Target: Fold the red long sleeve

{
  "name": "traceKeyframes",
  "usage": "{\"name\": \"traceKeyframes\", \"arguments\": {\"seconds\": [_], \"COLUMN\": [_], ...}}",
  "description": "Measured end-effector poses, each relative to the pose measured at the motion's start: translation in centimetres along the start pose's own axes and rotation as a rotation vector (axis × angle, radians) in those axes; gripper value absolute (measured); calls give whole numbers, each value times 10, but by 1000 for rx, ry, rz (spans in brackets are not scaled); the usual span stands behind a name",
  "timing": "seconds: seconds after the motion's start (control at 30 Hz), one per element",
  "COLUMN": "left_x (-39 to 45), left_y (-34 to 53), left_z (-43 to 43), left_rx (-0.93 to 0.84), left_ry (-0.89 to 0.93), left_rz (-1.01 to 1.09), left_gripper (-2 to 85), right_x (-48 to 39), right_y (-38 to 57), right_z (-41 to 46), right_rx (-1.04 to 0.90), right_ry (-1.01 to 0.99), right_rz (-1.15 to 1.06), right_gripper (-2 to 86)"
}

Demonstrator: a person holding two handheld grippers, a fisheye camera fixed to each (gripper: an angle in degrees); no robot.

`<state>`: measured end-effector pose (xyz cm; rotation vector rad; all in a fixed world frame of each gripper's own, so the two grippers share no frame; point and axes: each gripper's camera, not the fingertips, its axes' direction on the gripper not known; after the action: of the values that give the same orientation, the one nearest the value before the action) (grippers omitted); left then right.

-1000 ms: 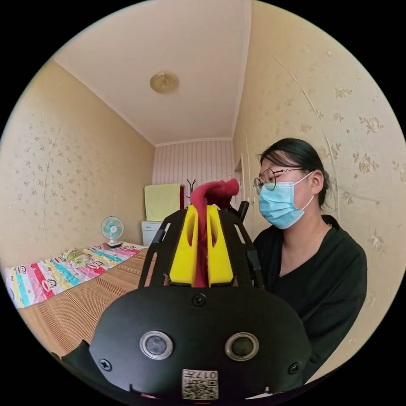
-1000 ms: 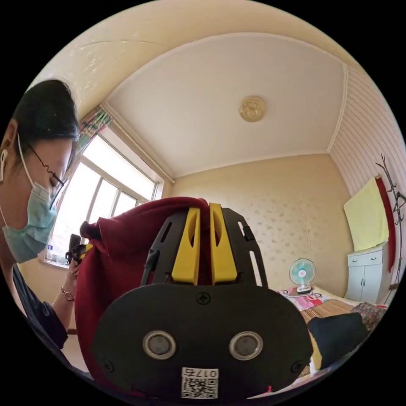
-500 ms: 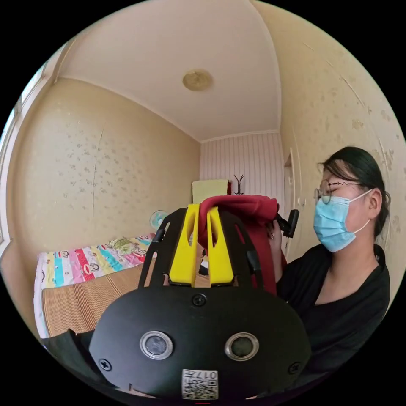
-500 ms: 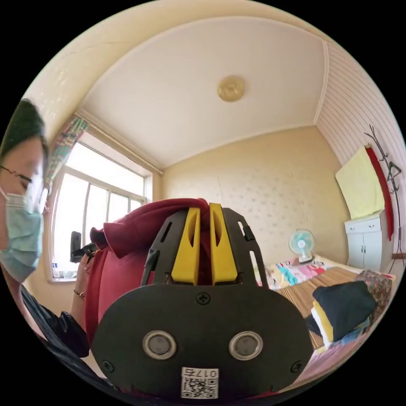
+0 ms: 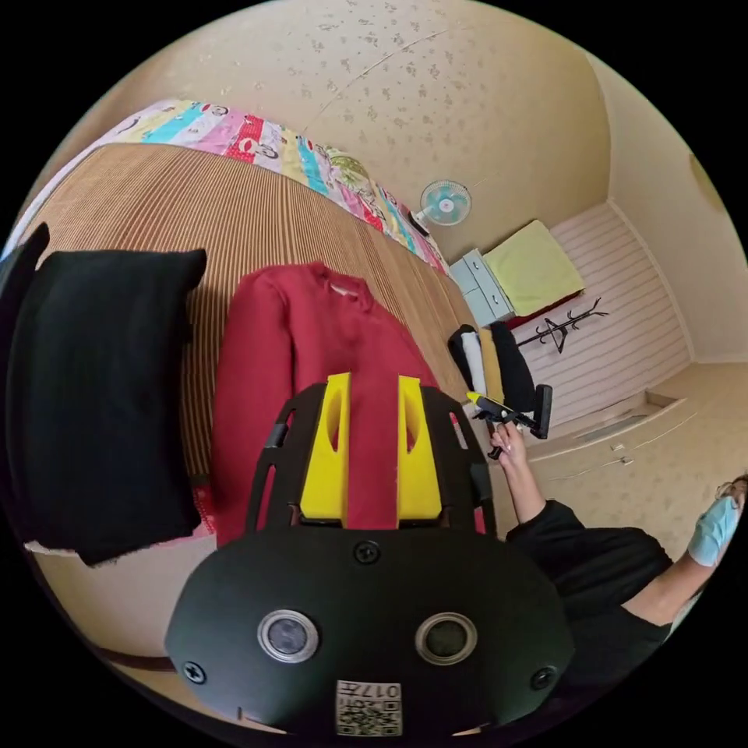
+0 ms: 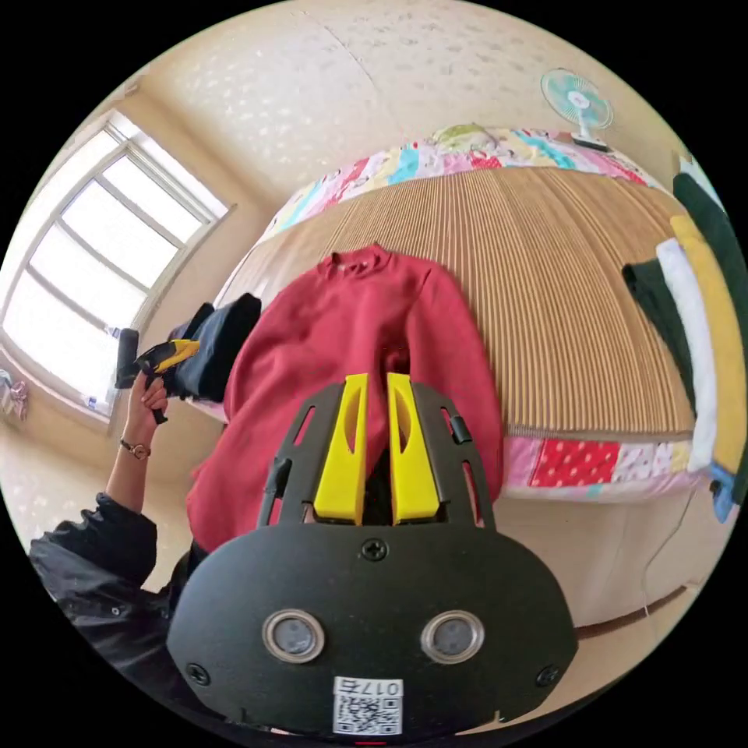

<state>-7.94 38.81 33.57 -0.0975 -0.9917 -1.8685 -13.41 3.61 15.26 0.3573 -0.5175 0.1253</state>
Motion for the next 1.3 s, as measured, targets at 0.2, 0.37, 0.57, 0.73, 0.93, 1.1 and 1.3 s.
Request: {"name": "traceKeyframes", "arguments": {"seconds": [0.2, 0.37, 0.57, 0.73, 0.93, 1.1, 1.3], "left_x": [-16, -42, -72, -6, -5, -22, 55], "left_y": [144, 202, 210, 176, 192, 211, 148], "left_z": [-34, -47, -80, -165, -192, -228, -158], "left_rx": [37, -15, 20, -84, -174, 88, 183], "left_ry": [65, 11, 285, 432, 224, 236, 312], "left_rz": [-79, -211, -361, -100, -131, -168, 44], "left_gripper": [101, 114, 46, 13, 37, 71, 78], "right_x": [46, 64, 77, 138, 229, 357, 438], "right_y": [148, 209, 210, 209, 224, 251, 279], "right_z": [-45, -90, -180, -280, -298, -295, -189], "right_rx": [-17, -106, -67, 32, -111, 191, 359], "right_ry": [-299, -430, -494, -652, -689, -862, -1277], "right_rz": [94, 148, 41, -51, 79, 619, 1358], "right_gripper": [103, 110, 42, 34, 55, 94, 106]}}
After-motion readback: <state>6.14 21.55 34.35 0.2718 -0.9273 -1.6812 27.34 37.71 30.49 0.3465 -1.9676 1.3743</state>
